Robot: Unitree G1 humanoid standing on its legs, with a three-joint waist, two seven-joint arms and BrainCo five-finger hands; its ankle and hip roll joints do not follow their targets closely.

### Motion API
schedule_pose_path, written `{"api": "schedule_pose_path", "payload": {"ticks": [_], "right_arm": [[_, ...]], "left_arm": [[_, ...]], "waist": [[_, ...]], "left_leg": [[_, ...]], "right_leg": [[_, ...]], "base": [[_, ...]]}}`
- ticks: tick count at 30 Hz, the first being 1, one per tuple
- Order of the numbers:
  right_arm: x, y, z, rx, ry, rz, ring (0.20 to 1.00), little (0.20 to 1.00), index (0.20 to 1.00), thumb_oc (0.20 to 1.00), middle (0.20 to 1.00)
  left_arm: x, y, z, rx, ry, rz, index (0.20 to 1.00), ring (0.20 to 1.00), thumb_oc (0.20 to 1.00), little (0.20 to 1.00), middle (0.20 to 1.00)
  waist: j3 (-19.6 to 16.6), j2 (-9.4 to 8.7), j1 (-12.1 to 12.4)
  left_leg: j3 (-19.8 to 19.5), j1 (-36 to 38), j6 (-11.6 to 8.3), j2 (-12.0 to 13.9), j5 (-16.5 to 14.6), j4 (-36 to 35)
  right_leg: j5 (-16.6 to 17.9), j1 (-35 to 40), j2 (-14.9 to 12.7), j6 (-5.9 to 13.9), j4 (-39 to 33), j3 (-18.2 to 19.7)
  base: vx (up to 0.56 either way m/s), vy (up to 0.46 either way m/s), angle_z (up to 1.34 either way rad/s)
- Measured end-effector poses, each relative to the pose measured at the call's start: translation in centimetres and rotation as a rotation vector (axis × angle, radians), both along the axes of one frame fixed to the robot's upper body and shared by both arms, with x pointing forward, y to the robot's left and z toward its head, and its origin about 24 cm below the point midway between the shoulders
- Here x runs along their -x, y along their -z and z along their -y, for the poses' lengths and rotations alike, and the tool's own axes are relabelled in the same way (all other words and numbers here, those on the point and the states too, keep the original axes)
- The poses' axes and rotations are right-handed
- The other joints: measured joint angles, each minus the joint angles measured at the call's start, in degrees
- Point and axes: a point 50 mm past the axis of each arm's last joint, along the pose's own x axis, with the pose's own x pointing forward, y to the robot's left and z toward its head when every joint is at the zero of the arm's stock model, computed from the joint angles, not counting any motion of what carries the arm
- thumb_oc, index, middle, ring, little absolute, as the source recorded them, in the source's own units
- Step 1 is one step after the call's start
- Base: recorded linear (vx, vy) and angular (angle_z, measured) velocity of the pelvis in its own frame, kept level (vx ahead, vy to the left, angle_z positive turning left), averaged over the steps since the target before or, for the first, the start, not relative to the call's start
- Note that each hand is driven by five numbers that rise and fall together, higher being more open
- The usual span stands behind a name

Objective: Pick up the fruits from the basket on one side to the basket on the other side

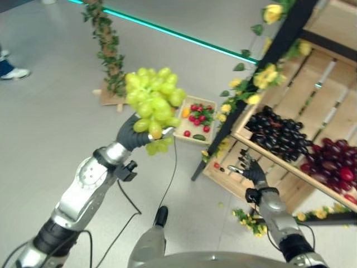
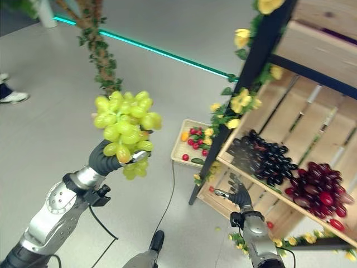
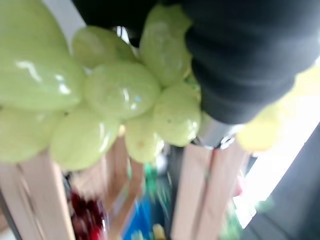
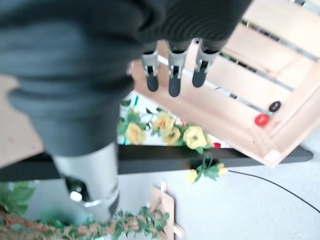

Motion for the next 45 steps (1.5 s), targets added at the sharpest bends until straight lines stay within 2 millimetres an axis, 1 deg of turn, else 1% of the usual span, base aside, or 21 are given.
{"api": "schedule_pose_path", "payload": {"ticks": [1, 2, 3, 4, 7, 9, 10, 11, 12, 14, 16, 17, 22, 28, 31, 36, 38, 39, 42, 44, 45], "right_arm": [[0.1, 0.3, 0.0, -0.006, 0.006, -0.015, 1.0, 1.0, 1.0, 1.0, 1.0], [0.2, 0.6, 0.0, -0.007, 0.007, -0.029, 1.0, 1.0, 1.0, 1.0, 1.0], [0.4, 1.1, -0.1, -0.007, 0.002, -0.053, 1.0, 1.0, 1.0, 1.0, 1.0], [1.0, 1.7, -0.2, -0.007, -0.002, -0.081, 1.0, 1.0, 1.0, 1.0, 1.0], [2.0, 3.0, -1.1, -0.052, -0.011, -0.135, 1.0, 1.0, 1.0, 1.0, 1.0], [2.7, 3.5, -1.1, -0.061, -0.007, -0.16, 1.0, 1.0, 1.0, 1.0, 1.0], [3.6, 4.4, -0.9, -0.081, 0.02, -0.2, 1.0, 1.0, 1.0, 1.0, 1.0], [3.9, 4.9, -0.8, -0.084, 0.028, -0.226, 1.0, 1.0, 1.0, 1.0, 1.0], [4.8, 6.1, -0.6, -0.077, 0.038, -0.291, 1.0, 1.0, 1.0, 1.0, 1.0], [6.1, 7.2, -0.2, -0.073, 0.054, -0.354, 1.0, 1.0, 1.0, 1.0, 1.0], [7.4, 8.4, 0.2, -0.062, 0.074, -0.433, 1.0, 1.0, 1.0, 1.0, 1.0], [7.7, 8.5, 0.3, -0.061, 0.077, -0.441, 1.0, 1.0, 1.0, 1.0, 1.0], [8.1, 8.0, 0.8, -0.055, 0.076, -0.417, 1.0, 1.0, 1.0, 1.0, 1.0], [7.2, 6.8, 0.9, -0.063, 0.076, -0.342, 1.0, 1.0, 1.0, 1.0, 1.0], [6.9, 6.3, 1.3, -0.062, 0.091, -0.316, 1.0, 1.0, 1.0, 1.0, 1.0], [6.2, 5.6, 1.1, -0.061, 0.076, -0.273, 1.0, 1.0, 1.0, 1.0, 1.0], [5.6, 4.9, 0.9, -0.062, 0.063, -0.237, 1.0, 1.0, 1.0, 1.0, 1.0], [5.4, 4.3, 0.9, -0.062, 0.057, -0.205, 1.0, 1.0, 1.0, 1.0, 1.0], [4.7, 2.9, 0.7, -0.069, 0.048, -0.127, 1.0, 1.0, 1.0, 1.0, 1.0], [4.4, 2.2, 1.0, -0.072, 0.059, -0.089, 1.0, 1.0, 1.0, 1.0, 1.0], [4.4, 2.0, 1.3, -0.068, 0.067, -0.081, 1.0, 1.0, 1.0, 1.0, 1.0]], "left_arm": [[0.1, 0.0, 0.6, -0.012, 0.038, -0.007, 0.2, 0.2, 0.2, 0.2, 0.2], [0.1, 0.0, 0.9, -0.023, 0.054, -0.011, 0.2, 0.2, 0.2, 0.2, 0.2], [0.1, 0.1, 1.1, -0.03, 0.076, -0.018, 0.2, 0.2, 0.2, 0.2, 0.2], [0.1, 0.0, 1.3, -0.025, 0.091, -0.028, 0.2, 0.2, 0.2, 0.2, 0.2], [0.1, -0.3, 1.6, -0.033, 0.117, -0.024, 0.2, 0.2, 0.2, 0.2, 0.2], [0.2, -0.3, 1.6, -0.037, 0.126, -0.021, 0.2, 0.2, 0.2, 0.2, 0.2], [0.2, -0.3, 1.5, -0.038, 0.131, -0.026, 0.2, 0.2, 0.2, 0.2, 0.2], [0.2, -0.3, 1.5, -0.039, 0.133, -0.03, 0.2, 0.2, 0.2, 0.2, 0.2], [0.2, -0.3, 1.4, -0.046, 0.135, -0.031, 0.2, 0.2, 0.2, 0.2, 0.2], [0.2, -0.3, 1.4, -0.042, 0.142, -0.035, 0.2, 0.2, 0.2, 0.2, 0.2], [0.2, -0.2, 1.5, -0.046, 0.147, -0.038, 0.2, 0.2, 0.2, 0.2, 0.2], [0.2, -0.2, 1.5, -0.046, 0.147, -0.038, 0.2, 0.2, 0.2, 0.2, 0.2], [0.2, 0.0, 1.4, -0.039, 0.15, -0.05, 0.2, 0.2, 0.2, 0.2, 0.2], [0.4, 0.7, 1.3, -0.019, 0.14, -0.083, 0.2, 0.2, 0.2, 0.2, 0.2], [0.4, 0.7, 1.3, -0.009, 0.14, -0.087, 0.2, 0.2, 0.2, 0.2, 0.2], [0.4, 0.7, 1.7, 0.026, 0.149, -0.092, 0.2, 0.2, 0.2, 0.2, 0.2], [0.4, 0.8, 1.8, 0.032, 0.149, -0.094, 0.2, 0.2, 0.2, 0.2, 0.2], [0.4, 0.8, 1.8, 0.045, 0.147, -0.099, 0.2, 0.2, 0.2, 0.2, 0.2], [0.2, 1.4, 1.7, 0.054, 0.131, -0.126, 0.2, 0.2, 0.2, 0.2, 0.2], [-0.2, 2.0, 1.5, 0.059, 0.107, -0.151, 0.2, 0.2, 0.2, 0.2, 0.2], [-0.5, 2.4, 1.4, 0.065, 0.092, -0.169, 0.2, 0.2, 0.2, 0.2, 0.2]], "waist": [[-0.29, -0.17, -0.94], [-0.44, -0.23, -0.43], [-0.96, -0.37, -1.05], [-1.22, -0.52, -2.18], [-2.19, -0.51, -3.26], [-2.57, -0.35, -4.26], [-2.76, -0.27, -5.2], [-2.77, -0.26, -5.39], [-3.32, 0.01, -4.33], [-3.78, 0.46, -5.32], [-3.92, 0.7, -4.96], [-4.12, 0.96, -5.24], [-4.66, 1.76, -6.62], [-5.04, 1.59, -7.24], [-5.2, 1.35, -6.97], [-5.35, 1.23, -8.64], [-5.39, 1.25, -8.8], [-5.4, 1.24, -9.86], [-5.44, 1.32, -10.12], [-5.57, 1.55, -10.37], [-5.56, 1.55, -11.22]], "left_leg": [[1.2, 0.47, 0.02, 0.44, -0.14, -0.2], [1.87, 0.84, 0.0, 0.72, -0.32, -0.35], [2.7, 1.07, 0.0, 0.93, -0.34, -0.37], [2.95, 1.42, 0.02, 1.14, -0.42, -0.41], [4.21, 2.81, -0.19, 1.68, -1.18, -0.59], [4.22, 3.01, -0.49, 1.92, -1.43, -0.59], [4.8, 3.41, -0.64, 2.21, -1.68, -0.64], [5.74, 3.83, -0.65, 2.47, -1.99, -0.64], [7.01, 4.21, -0.71, 2.75, -2.45, -0.64], [7.76, 4.59, -0.78, 3.01, -2.79, -0.69], [9.13, 5.6, -0.94, 3.33, -3.39, -0.68], [9.19, 5.71, -0.95, 3.36, -3.49, -0.7], [11.0, 6.12, -1.11, 3.96, -3.86, -0.81], [13.7, 7.95, -1.32, 4.74, -4.29, -1.49], [15.13, 8.44, -1.51, 5.31, -4.47, -1.59], [16.57, 8.92, -1.63, 5.73, -4.62, -1.66], [17.2, 9.26, -1.66, 5.9, -4.89, -1.66], [18.17, 9.64, -1.58, 5.95, -5.1, -1.68], [19.87, 10.56, -1.54, 6.08, -5.61, -1.67], [20.28, 10.87, -1.63, 6.12, -5.97, -1.68], [20.64, 10.91, -1.57, 6.14, -6.15, -1.67]], "right_leg": [[0.01, -0.71, -0.21, -0.08, -0.1, 1.19], [0.05, -0.87, -0.16, -0.13, 0.09, 2.25], [0.24, -1.05, -0.22, -0.22, 0.0, 3.0], [0.34, -1.37, -0.37, -0.27, -0.14, 3.53], [0.45, -1.0, -0.4, -0.29, 0.05, 5.45], [0.53, -1.29, -0.4, -0.39, -0.1, 5.75], [0.54, -1.32, -0.37, -0.41, -0.06, 6.29], [0.54, -1.36, -0.36, -0.43, 0.08, 7.05], [0.62, -1.68, -0.33, -0.54, 0.1, 8.56], [0.78, -1.99, -0.35, -0.59, 0.08, 9.64], [0.88, -1.99, -0.36, -0.62, 0.09, 11.46], [0.88, -1.99, -0.36, -0.62, 0.11, 11.79], [1.16, -2.87, -0.24, -0.72, 0.18, 13.76], [1.52, -3.12, 0.0, -0.83, 0.17, 16.64], [1.72, -3.3, 0.35, -1.04, 0.18, 17.86], [1.85, -3.7, 0.58, -1.13, 0.22, 19.25], [2.2, -4.07, 0.72, -1.1, 0.31, 20.45], [2.27, -4.37, 0.69, -1.02, 0.47, 21.35], [2.51, -4.7, 0.71, -0.76, 0.71, 22.87], [2.89, -5.03, 0.7, -0.61, 0.66, 23.62], [3.03, -5.37, 0.69, -0.54, 0.64, 24.28]], "base": [[0.02, 0.03, -0.44], [0.02, 0.035, -0.57], [0.01, 0.03, -0.49], [0.02, 0.028, -0.41], [0.02, 0.04, -0.45], [0.03, 0.062, -0.27], [0.02, 0.057, -0.25], [0.02, 0.054, -0.5], [0.01, 0.037, -0.52], [0.03, 0.058, -0.4], [0.02, 0.04, -0.41], [0.02, 0.044, -0.35], [0.01, 0.035, -0.23], [0.0, 0.011, -0.26], [0.0, 0.004, -0.19], [0.0, 0.01, -0.17], [0.0, 0.024, -0.36], [0.0, 0.02, -0.29], [0.0, 0.021, -0.44], [0.0, 0.012, -0.33], [0.0, 0.015, -0.13]]}}
